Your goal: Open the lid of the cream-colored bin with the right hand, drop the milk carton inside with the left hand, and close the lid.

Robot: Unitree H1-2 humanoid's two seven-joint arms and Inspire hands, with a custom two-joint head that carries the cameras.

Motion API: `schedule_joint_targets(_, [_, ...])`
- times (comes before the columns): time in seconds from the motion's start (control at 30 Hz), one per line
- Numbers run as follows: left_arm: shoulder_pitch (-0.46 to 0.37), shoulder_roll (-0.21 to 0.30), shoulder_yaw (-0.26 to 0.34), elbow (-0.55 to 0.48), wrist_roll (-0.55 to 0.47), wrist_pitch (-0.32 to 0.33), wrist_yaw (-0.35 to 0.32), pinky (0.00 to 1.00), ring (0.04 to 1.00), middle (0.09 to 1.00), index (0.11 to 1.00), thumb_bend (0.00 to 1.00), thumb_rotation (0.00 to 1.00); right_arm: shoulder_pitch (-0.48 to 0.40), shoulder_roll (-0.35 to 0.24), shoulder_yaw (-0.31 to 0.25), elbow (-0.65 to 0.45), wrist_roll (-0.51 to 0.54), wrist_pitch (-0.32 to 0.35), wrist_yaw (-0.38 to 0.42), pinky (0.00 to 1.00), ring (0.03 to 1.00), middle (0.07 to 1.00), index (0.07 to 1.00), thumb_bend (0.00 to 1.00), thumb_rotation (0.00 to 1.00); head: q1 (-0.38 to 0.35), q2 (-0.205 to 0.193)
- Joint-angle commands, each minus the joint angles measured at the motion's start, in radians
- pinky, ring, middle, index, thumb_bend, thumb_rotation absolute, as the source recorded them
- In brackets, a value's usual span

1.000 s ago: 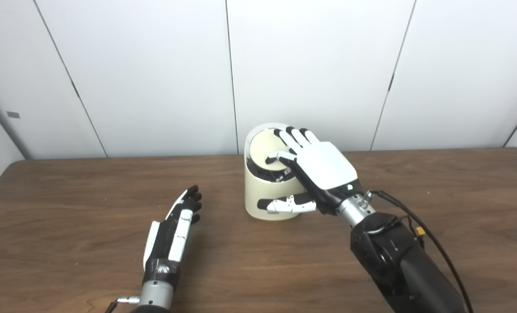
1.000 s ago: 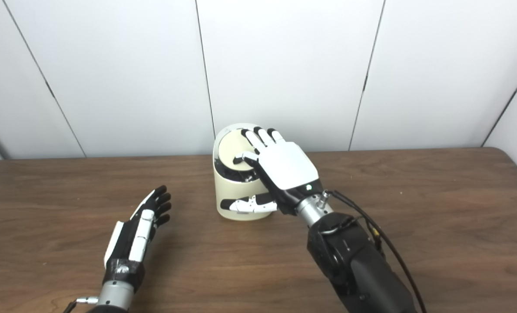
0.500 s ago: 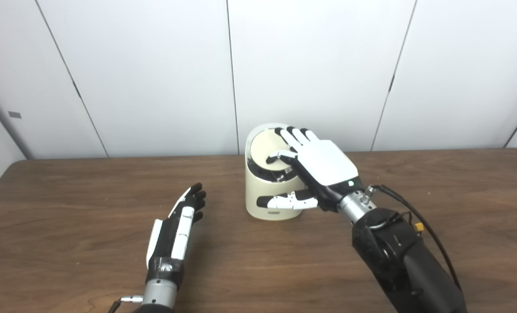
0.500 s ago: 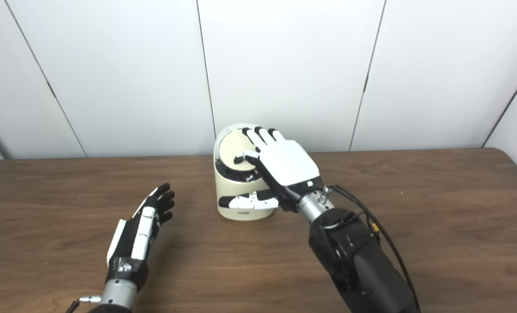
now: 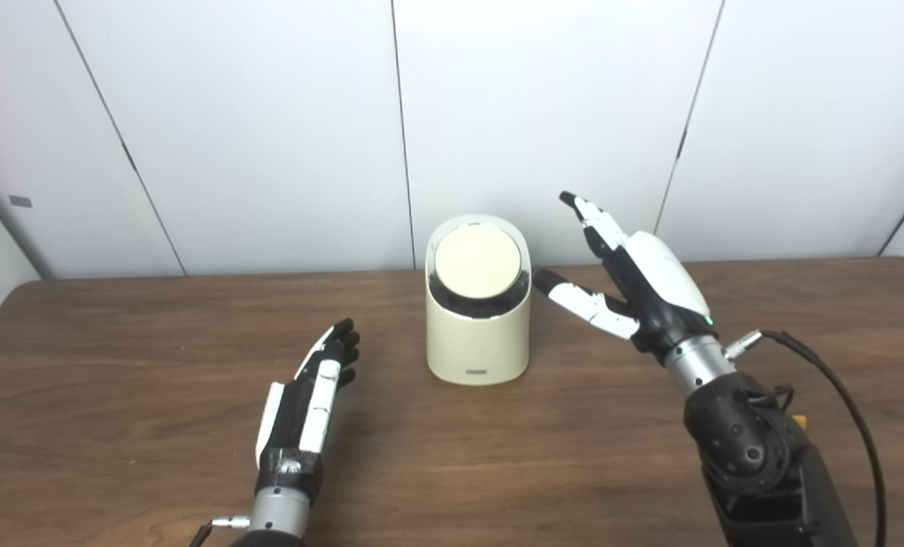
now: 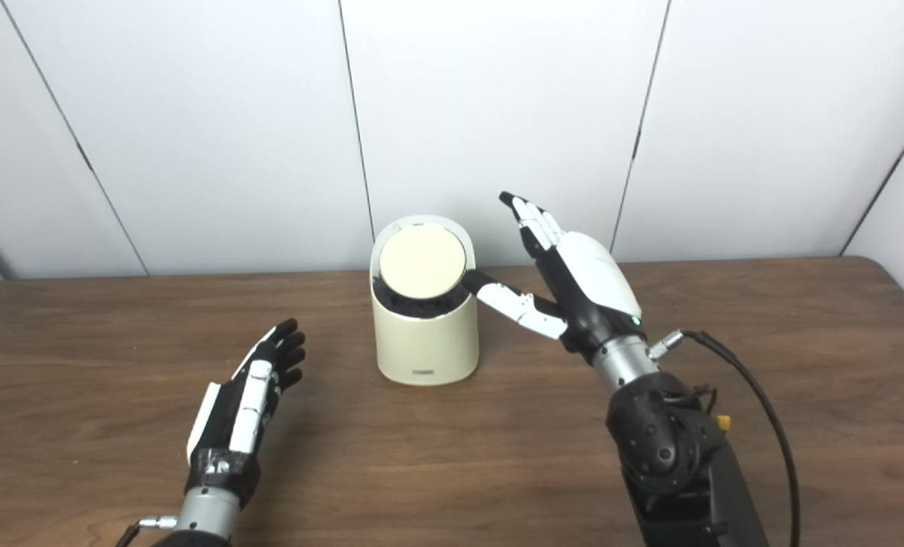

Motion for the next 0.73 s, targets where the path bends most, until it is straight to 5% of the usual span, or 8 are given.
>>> schedule_joint_targets(0.0, [-0.035,0.008,0.008,-0.038,-0.003,-0.017,-0.001,0.9,0.906,0.91,0.949,0.55,0.94,0.013,0.004,-0.034,-0.005,0.056,-0.009,-0.044,0.87,0.989,0.989,0.999,0.53,1.0,-0.004,0.002])
schedule_joint_targets(0.33, [-0.023,0.067,0.048,-0.065,0.001,-0.013,-0.01,0.9,0.904,0.913,0.938,0.58,0.9,0.131,-0.035,-0.092,0.0,0.181,0.005,-0.056,0.85,0.907,0.938,0.941,0.55,1.0,0.002,0.01])
schedule_joint_targets(0.7, [0.104,0.107,0.09,-0.006,-0.042,-0.201,-0.029,0.89,0.897,0.914,0.951,0.56,0.76,0.286,0.018,-0.118,-0.036,0.372,-0.042,-0.105,0.8,0.904,0.939,0.95,0.57,0.96,-0.017,0.019])
